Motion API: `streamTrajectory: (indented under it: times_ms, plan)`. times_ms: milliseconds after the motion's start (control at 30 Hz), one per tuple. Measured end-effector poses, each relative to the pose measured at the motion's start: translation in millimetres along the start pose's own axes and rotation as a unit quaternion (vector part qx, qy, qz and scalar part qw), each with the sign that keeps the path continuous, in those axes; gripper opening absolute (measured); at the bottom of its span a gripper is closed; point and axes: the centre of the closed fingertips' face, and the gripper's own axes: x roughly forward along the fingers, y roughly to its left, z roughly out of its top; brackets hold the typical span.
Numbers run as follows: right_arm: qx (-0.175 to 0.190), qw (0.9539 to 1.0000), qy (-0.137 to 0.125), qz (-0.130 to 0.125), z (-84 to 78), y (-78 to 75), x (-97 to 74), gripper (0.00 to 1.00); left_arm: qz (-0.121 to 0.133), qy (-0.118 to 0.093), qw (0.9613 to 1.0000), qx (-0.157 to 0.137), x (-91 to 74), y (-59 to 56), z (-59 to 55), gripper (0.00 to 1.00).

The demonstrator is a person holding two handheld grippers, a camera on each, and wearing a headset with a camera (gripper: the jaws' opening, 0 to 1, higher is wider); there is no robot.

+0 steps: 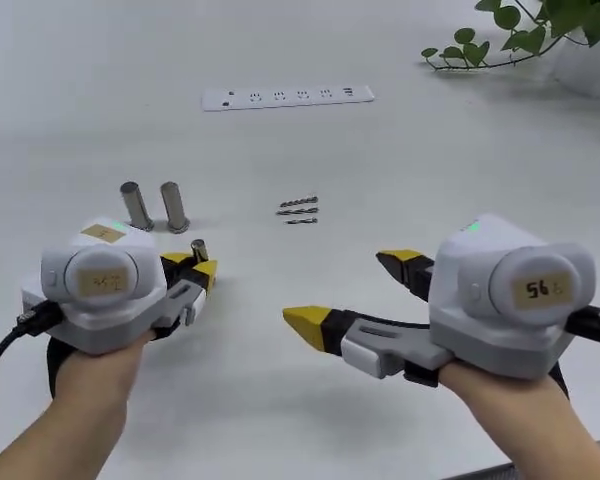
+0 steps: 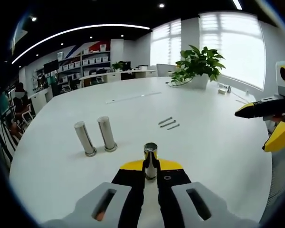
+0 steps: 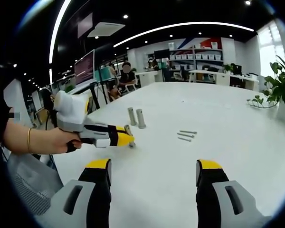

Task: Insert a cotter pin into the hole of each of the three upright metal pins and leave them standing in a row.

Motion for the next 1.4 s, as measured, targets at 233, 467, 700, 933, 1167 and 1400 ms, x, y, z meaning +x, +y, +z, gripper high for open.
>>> streamTrajectory:
  times_ms: [233,467,700,933,1167,1400]
  plan:
    - [0.013,0.9999,-0.002,0.003,0.1,-0.9,-0.4,0.66,0.002,0.004,1.0,0.005,0.3,-3.0,-4.6,0.06]
    - [0.014,0.9999,-0.002,0.003,-0.4,-1.4,-0.7,0.64,0.002,0.0,0.9999,0.017,3.4,-3.2,-5.0,0.06]
    - [0.018,0.9998,0.001,0.005,-1.5,-1.5,0.0,0.64,0.009,-0.002,0.9996,0.026,3.1,-4.2,-5.0,0.06]
    - [0.018,0.9998,0.001,0.005,0.2,-2.9,-1.2,0.64,0.007,0.005,0.9992,0.04,2.5,-6.4,-7.3,0.13]
    - [0.005,0.9997,0.014,0.018,4.6,-10.7,-1.5,0.6,-0.003,0.001,0.9995,0.03,-0.6,-8.3,-2.3,0.24]
    - [-0.031,0.9986,0.034,0.025,20.4,-30.6,4.6,0.51,-0.008,-0.028,0.9996,0.002,-10.7,-6.9,13.6,0.4]
